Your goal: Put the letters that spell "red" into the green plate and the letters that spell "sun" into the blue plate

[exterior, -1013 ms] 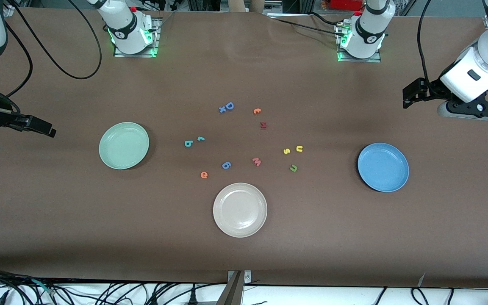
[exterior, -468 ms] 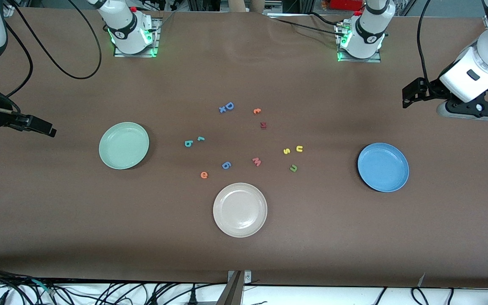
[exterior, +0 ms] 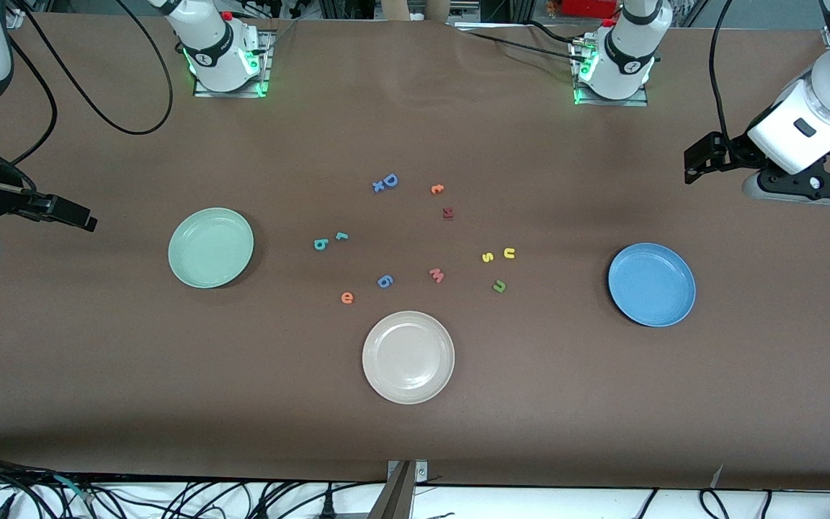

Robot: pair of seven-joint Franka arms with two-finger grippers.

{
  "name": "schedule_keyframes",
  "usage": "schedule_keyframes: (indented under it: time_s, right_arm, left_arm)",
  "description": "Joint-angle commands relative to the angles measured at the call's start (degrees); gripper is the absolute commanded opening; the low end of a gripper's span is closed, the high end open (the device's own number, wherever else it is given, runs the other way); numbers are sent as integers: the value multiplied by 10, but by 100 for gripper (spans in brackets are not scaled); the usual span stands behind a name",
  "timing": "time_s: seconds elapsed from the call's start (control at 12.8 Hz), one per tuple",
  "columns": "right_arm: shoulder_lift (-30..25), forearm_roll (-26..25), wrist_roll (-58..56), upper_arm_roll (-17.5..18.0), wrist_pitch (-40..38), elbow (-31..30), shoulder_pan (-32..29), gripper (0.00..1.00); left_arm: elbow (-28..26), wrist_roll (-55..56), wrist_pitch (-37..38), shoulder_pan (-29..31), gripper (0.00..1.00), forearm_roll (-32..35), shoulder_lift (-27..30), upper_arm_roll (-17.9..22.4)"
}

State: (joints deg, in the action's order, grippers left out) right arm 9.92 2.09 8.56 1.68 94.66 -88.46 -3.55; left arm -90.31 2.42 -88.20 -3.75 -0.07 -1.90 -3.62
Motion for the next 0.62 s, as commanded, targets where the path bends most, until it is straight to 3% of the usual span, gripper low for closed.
schedule_keyframes:
  time_s: [0.0, 0.55]
  right_arm:
    - [-9, 3, 2, -1, -11, -8, -2, 100]
    - [-9, 1, 7, -1, -18, -16, -1, 100]
  left_arm:
    - [-5, 3, 4, 2, 100, -17, 7, -1]
    - [-6, 3, 4, 2, 100, -17, 7, -1]
